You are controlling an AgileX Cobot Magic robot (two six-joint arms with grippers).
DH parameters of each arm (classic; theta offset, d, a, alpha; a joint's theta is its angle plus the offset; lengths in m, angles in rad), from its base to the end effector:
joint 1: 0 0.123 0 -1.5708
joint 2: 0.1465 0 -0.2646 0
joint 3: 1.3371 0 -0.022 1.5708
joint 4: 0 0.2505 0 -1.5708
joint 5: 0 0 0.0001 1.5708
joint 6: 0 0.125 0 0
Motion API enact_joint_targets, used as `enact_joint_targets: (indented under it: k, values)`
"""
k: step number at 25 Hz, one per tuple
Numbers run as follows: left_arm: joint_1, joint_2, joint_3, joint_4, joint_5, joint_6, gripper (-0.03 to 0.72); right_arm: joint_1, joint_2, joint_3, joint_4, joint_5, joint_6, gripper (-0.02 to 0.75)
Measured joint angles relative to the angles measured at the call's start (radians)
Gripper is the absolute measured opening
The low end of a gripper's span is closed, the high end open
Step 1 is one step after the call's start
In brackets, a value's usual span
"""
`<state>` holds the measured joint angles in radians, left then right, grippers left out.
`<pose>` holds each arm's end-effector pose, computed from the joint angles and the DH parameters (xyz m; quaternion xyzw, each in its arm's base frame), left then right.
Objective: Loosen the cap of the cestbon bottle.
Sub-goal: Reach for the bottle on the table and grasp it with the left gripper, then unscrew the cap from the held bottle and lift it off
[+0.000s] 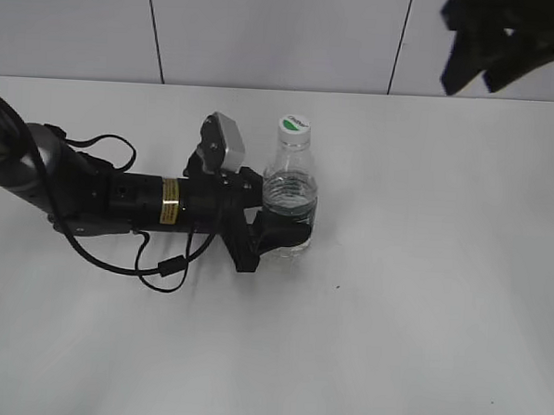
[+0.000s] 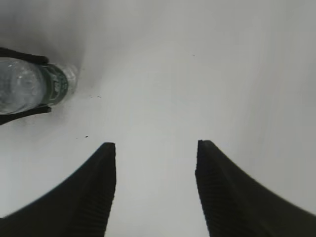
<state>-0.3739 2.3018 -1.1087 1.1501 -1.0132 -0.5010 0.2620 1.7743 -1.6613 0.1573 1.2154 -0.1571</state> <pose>0.3406 -0.2376 0.0383 0.4831 0.6522 -0.3728 0.4496 0.3643 0.1167 0.2702 -0.1900 0.9650 0.0856 0.1593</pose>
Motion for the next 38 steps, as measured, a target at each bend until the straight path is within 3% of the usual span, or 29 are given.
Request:
enact_joint_targets:
  k: [8,14,38]
  values:
    - [0.0,0.0,-0.001,0.053,-0.012,0.0,0.415,0.243,0.125,-0.156,-0.006,0.0,0.0,0.398]
    - [0.0,0.0,-0.001,0.056,-0.013,0.0,0.415,0.324,0.176,-0.188,-0.006,0.001,0.0,0.398]
    - [0.0,0.0,-0.001,0.059,-0.014,0.0,0.415,0.342,0.24,-0.188,0.018,0.003,-0.001,0.412]
